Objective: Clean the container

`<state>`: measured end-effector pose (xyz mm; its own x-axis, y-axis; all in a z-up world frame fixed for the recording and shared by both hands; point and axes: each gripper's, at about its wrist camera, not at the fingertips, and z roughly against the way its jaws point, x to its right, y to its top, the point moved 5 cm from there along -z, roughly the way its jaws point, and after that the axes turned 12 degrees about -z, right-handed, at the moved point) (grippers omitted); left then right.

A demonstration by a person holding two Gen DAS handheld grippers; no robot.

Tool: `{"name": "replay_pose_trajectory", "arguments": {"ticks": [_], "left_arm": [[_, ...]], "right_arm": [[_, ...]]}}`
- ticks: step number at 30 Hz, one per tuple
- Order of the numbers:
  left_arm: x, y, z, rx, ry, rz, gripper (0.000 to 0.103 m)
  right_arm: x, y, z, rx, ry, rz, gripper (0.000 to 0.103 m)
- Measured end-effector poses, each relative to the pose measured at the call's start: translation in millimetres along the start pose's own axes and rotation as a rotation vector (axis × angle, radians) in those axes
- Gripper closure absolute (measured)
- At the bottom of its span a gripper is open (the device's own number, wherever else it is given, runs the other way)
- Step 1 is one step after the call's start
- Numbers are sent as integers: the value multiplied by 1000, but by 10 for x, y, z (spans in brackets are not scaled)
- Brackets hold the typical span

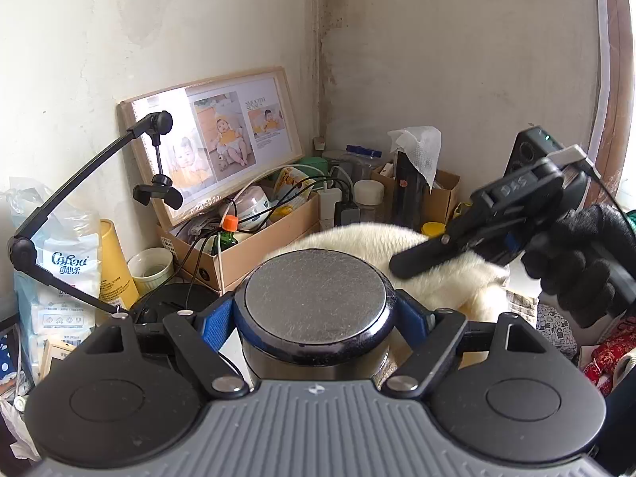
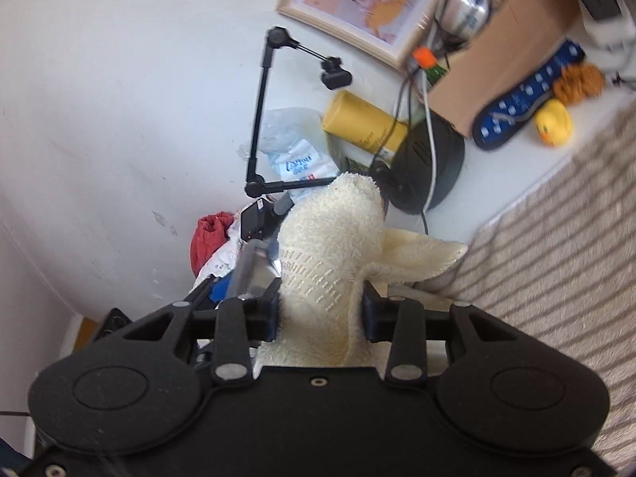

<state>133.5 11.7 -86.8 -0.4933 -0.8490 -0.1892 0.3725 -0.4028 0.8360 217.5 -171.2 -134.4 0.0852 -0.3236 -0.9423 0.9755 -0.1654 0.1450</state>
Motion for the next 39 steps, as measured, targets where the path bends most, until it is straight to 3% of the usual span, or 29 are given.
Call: {"name": "replay_pose_trajectory", "arguments": {"ticks": [5, 18, 27, 32, 39], "left_arm": [[-4, -2, 2, 5, 0, 0, 21], [-37, -45, 51, 31, -16, 2, 21], [-67, -72, 83, 48, -20, 17, 21], [-62, -69, 77, 49, -23, 14, 21], [-68, -69, 73, 46, -24, 17, 21]], "right_arm": [[-176, 11, 73, 16, 16, 42, 66], [-507, -18, -67, -42, -80, 288, 66], [-82, 72, -128, -72, 46, 88, 66], [332, -67, -221, -97, 17, -41, 65], [603, -190, -353, -141, -18, -84, 65]]}}
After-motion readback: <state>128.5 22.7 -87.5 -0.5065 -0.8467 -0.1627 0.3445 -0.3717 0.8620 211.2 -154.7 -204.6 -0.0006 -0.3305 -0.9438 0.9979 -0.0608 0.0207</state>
